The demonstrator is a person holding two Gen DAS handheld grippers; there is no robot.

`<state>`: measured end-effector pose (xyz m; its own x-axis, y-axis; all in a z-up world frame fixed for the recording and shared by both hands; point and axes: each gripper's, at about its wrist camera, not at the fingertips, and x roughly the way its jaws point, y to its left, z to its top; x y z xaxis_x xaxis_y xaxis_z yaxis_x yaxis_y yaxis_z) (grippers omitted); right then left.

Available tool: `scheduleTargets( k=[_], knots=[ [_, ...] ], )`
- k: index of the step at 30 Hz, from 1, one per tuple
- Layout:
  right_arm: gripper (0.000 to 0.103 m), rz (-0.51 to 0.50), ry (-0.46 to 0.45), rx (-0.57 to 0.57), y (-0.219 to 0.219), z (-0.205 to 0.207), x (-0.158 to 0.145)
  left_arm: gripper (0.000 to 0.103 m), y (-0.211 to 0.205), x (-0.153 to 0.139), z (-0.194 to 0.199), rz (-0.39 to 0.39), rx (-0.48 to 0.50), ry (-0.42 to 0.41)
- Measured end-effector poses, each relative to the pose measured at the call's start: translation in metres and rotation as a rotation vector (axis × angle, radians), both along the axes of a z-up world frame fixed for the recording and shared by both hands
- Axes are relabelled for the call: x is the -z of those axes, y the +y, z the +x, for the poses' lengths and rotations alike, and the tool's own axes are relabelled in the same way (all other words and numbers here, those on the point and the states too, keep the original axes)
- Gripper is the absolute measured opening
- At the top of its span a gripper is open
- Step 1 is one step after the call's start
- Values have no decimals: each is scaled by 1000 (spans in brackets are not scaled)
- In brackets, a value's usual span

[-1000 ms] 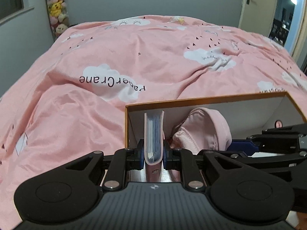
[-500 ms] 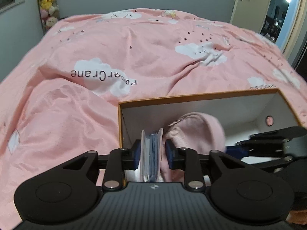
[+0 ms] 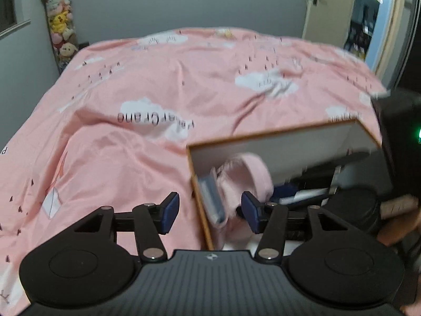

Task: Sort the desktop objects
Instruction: 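Lower both items into the box corner and open both tools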

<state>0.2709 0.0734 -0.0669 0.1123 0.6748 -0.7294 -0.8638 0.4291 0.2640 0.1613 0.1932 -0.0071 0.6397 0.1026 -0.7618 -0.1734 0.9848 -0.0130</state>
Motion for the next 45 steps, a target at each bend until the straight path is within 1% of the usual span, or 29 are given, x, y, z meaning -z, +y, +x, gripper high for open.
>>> scheduleTargets(
  k=[2, 5, 7, 8, 11, 12, 14, 15, 17, 19, 24, 28, 31, 33, 34, 35, 37, 42, 43, 44, 45],
  knots=[
    [36, -9, -20, -30, 1, -3, -1, 61, 1, 3, -3, 8, 20, 20],
    [38, -29, -41, -79, 1, -7, -2, 61, 1, 12, -2, 28, 37, 67],
    [42, -72, -62, -118, 3, -11, -1, 57, 0, 19, 2, 38, 45, 94],
    [46, -104, -89, -136, 6, -15, 0, 55, -1, 23, 3, 43, 49, 101],
    [53, -182, -144, -170, 12, -22, 5, 50, 2, 33, 10, 39, 50, 119],
    [54, -191, -148, -179, 13, -23, 6, 45, 4, 35, 13, 18, 50, 118],
    [59, -203, -147, -193, 16, -24, 7, 36, 8, 37, 16, -23, 44, 117],
    [59, -208, -154, -196, 18, -24, 7, 31, 9, 38, 18, -32, 41, 111],
    [59, -222, -170, -205, 23, -24, 9, 26, 10, 38, 20, -47, 37, 96],
    [59, -235, -158, -209, 28, -21, 12, 26, 12, 39, 22, -62, 24, 89],
    [59, -224, -114, -195, 41, -16, 11, 26, 17, 39, 22, -99, 10, 84],
    [59, -238, -161, -192, 52, -15, 13, 26, 24, 37, 18, -147, -2, 70],
    [58, -239, -174, -206, 54, -14, 14, 26, 29, 35, 14, -183, -7, 59],
    [48, -236, -192, -209, 53, -13, 15, 26, 29, 33, 12, -188, -3, 56],
    [43, -245, -216, -191, 53, -12, 15, 26, 29, 32, 12, -189, 1, 57],
    [43, -243, -219, -179, 52, -10, 16, 26, 27, 31, 11, -184, 4, 60],
    [43, -220, -177, -162, 50, -6, 17, 26, 25, 31, 10, -169, 10, 61],
    [45, -221, -197, -173, 50, -10, 19, 26, 23, 28, 8, -153, -2, 62],
    [48, -226, -203, -181, 49, -11, 19, 26, 23, 28, 8, -146, -11, 65],
    [54, -234, -202, -191, 50, -12, 20, 26, 24, 27, 8, -139, -17, 70],
    [56, -234, -195, -203, 49, -13, 20, 26, 24, 26, 7, -135, -20, 73]
  ],
)
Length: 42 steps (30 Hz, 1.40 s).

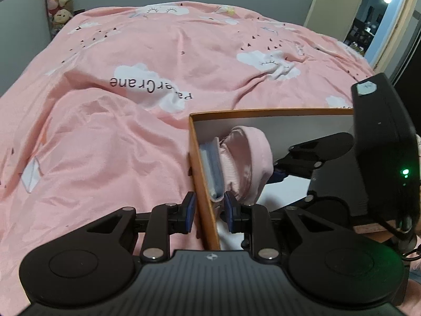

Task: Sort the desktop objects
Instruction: 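Lower both items into the box corner and open both tools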

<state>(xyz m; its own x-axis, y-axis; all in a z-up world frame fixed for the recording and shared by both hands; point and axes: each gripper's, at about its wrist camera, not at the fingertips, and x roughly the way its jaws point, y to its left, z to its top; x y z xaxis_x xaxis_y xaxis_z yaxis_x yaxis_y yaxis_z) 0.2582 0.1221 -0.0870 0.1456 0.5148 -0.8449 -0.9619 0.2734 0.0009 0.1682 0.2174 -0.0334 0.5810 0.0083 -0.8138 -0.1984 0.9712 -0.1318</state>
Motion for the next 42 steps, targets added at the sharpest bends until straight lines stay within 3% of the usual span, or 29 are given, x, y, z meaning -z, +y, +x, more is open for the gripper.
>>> scheduleTargets(
  k=[5, 9, 11, 15, 18, 25, 32, 39, 42],
  knots=[
    [60, 12, 13, 9, 1, 2, -1, 22, -3, -2, -5, -15, 10, 4],
    [60, 17, 33, 39, 2, 6, 1, 19, -4, -1, -6, -12, 17, 12],
    [54, 19, 22, 56, 1, 7, 1, 19, -4, -1, -6, -18, 12, 14],
    [54, 8, 48, 43, -2, 7, 0, 19, -5, -4, -8, 21, -10, 8],
    [61, -1, 35, 24, -4, 4, -4, 19, -6, -8, -11, 21, -23, 2],
    [61, -6, 22, 30, -24, 0, -18, 19, -24, -28, -30, 79, -37, -74],
    [61, 113, -19, 111, -73, -16, -58, 19, -50, -54, -61, 105, -53, -140],
    [60, 248, 7, 193, -139, -52, -91, 19, -71, -60, -92, 77, -6, -78],
    [54, 279, 15, 231, -168, -69, -97, 19, -81, -55, -106, 65, 23, -51]
  ],
)
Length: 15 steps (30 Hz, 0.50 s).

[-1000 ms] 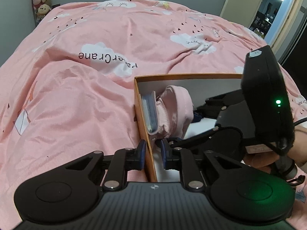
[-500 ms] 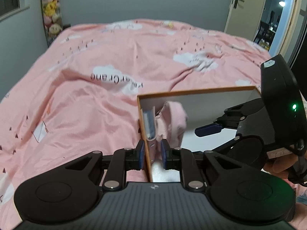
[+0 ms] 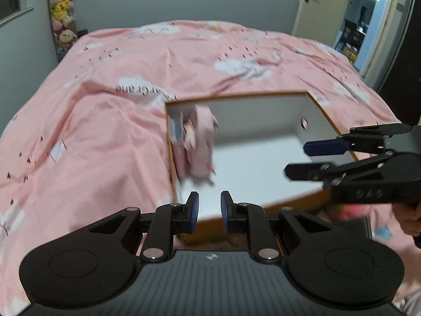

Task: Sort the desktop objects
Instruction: 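Lower both items into the box corner and open both tools, then withdraw both tools from the box back toward the pile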

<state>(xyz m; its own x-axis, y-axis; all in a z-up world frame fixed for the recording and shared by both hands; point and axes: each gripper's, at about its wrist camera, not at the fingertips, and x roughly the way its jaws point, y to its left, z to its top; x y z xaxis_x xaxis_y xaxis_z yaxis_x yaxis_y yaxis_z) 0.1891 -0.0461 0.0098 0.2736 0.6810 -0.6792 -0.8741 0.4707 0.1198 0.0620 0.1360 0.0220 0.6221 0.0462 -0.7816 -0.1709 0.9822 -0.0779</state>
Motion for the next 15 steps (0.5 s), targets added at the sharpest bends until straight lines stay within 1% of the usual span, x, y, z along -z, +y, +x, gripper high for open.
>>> scheduleTargets(
  k=[2, 4, 6, 8, 10, 12, 15],
  knots=[
    [50, 8, 14, 24, -18, -8, 1, 19, -9, 5, -9, 5, 17, 16],
    [49, 0, 39, 54, -35, -15, 7, 20, -19, 11, -16, 5, 42, 31],
    [45, -16, 60, 93, -50, -22, 15, 20, -28, 17, -23, -6, 74, 39],
    [39, -37, 79, 134, -66, -30, 25, 20, -38, 23, -27, -37, 95, 48],
    [37, -65, 84, 165, -80, -37, 35, 20, -47, 29, -28, -76, 122, 55],
    [36, -103, 84, 187, -92, -46, 46, 23, -55, 36, -25, -114, 143, 63],
    [33, -119, 145, 206, -105, -51, 61, 28, -72, 48, -17, -138, 187, 90]
  ],
)
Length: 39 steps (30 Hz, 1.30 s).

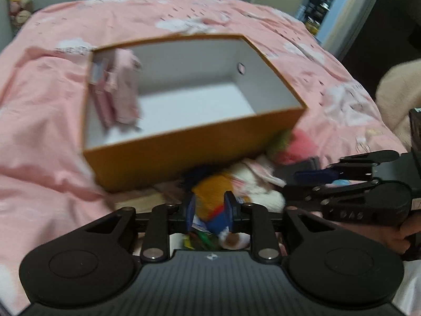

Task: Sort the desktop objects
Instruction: 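Withdraw both tools from the box back toward the pile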

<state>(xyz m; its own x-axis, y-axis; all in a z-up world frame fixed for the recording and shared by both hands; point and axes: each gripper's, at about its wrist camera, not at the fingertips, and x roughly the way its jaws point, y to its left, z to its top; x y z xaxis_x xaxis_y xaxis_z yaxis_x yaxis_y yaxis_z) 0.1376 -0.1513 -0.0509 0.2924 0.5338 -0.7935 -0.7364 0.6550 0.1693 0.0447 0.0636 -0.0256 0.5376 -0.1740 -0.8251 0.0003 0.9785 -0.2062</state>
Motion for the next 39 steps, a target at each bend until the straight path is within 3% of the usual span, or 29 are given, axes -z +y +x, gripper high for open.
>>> scheduleTargets(
  k=[2, 6, 14, 20, 24, 27, 34, 35, 39],
  knots=[
    [33, 1, 30, 0, -3, -1, 7, 32, -11, 7, 6, -5, 34, 10],
    [33, -53, 16, -42, 5, -8, 18, 50, -27, 24, 16, -6, 77, 49],
    [30, -158, -69, -113, 21, -10, 30, 50, -33, 51, 28, 25, 74, 156],
    [38, -229, -140, -199, 34, -18, 40, 53, -26, 63, 30, -27, 67, 210],
    [40, -311, -227, -278, 45, -31, 49, 39, -28, 64, 28, -40, 80, 217],
    [33, -322, -257, -294, 46, -35, 51, 35, -27, 62, 25, -46, 71, 202],
    [26, -249, -223, -256, 36, -27, 36, 23, -11, 43, 15, -52, 26, 145],
    [26, -237, -222, -251, 34, -27, 33, 13, -9, 40, 15, -50, 23, 137],
    [26, -171, -206, -248, 31, -25, 20, 12, -4, 35, 10, 6, 15, 129]
  ],
)
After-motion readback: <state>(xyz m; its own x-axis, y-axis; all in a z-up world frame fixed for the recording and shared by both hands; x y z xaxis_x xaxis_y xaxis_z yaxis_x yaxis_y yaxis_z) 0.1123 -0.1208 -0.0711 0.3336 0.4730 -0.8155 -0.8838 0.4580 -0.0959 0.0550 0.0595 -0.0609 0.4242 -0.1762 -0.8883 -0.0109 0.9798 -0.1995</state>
